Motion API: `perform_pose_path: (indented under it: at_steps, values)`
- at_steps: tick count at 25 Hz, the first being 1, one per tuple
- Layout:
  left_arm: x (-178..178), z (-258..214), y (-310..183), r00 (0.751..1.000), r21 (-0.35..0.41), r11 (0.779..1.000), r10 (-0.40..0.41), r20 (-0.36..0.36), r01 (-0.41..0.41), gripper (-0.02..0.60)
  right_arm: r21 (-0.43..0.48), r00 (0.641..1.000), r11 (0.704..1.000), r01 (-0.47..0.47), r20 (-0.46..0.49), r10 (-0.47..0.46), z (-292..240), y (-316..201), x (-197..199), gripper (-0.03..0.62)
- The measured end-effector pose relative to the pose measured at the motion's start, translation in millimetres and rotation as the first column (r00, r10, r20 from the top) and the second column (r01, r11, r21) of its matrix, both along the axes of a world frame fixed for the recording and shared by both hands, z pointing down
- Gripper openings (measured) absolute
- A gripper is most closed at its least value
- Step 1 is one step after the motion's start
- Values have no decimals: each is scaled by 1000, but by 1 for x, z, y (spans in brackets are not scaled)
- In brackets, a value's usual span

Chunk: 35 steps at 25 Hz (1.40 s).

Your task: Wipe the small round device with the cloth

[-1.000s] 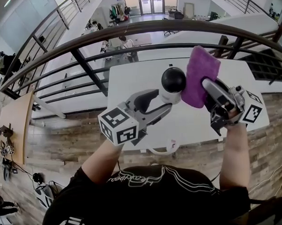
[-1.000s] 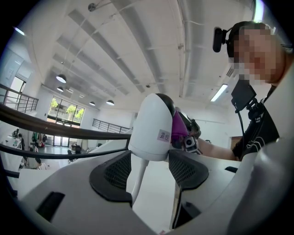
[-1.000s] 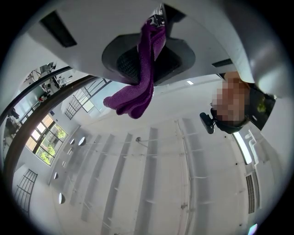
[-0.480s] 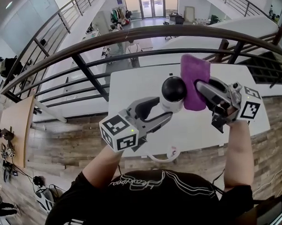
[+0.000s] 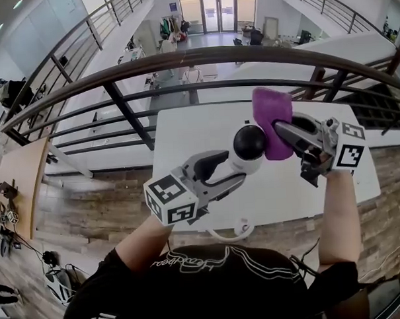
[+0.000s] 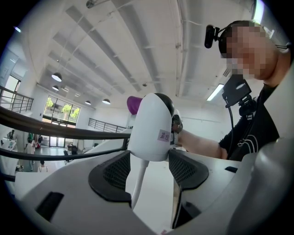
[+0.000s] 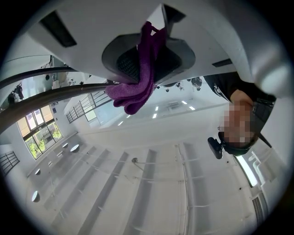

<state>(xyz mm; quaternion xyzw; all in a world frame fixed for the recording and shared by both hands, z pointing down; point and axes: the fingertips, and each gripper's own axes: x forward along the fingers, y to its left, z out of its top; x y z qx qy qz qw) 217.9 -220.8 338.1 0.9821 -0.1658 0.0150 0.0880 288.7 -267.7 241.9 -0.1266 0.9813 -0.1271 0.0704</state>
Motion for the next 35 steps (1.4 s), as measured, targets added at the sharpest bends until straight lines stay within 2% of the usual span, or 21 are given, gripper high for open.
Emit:
perform_pose_path:
  at_steps: [6, 14, 20, 23, 27, 31, 35]
  values:
    - [3, 3, -1, 1000, 10, 1000, 17, 16, -17, 265, -17, 997, 999, 31, -77, -32, 19, -11, -6, 63]
    - [4, 2, 1, 1000, 14, 1000, 24, 17, -24, 265, -124, 992, 991, 53, -109, -67, 58, -19, -13, 63]
    - [3, -2, -1, 1000, 15, 1000, 14, 13, -15, 265, -174, 991, 985, 17, -124, -39, 80, -27, -15, 63]
    - [1, -5, 0, 1000, 15, 1000, 16, 5, -16, 265, -186, 986, 982, -18, -166, -13, 90, -28, -18, 63]
    - [1, -5, 2, 1000, 13, 1000, 16, 1, -16, 265, -152, 965, 982, -112, -251, 71, 104, -24, -11, 63]
    - [0, -4, 0, 1000, 12, 1000, 13, -3, -13, 265, -114, 960, 964, -241, -176, 220, 88, -17, 12, 63]
    - [2, -5, 1, 1000, 15, 1000, 12, -3, -12, 265, -93, 947, 943, -320, -65, 315, 56, 8, 37, 63]
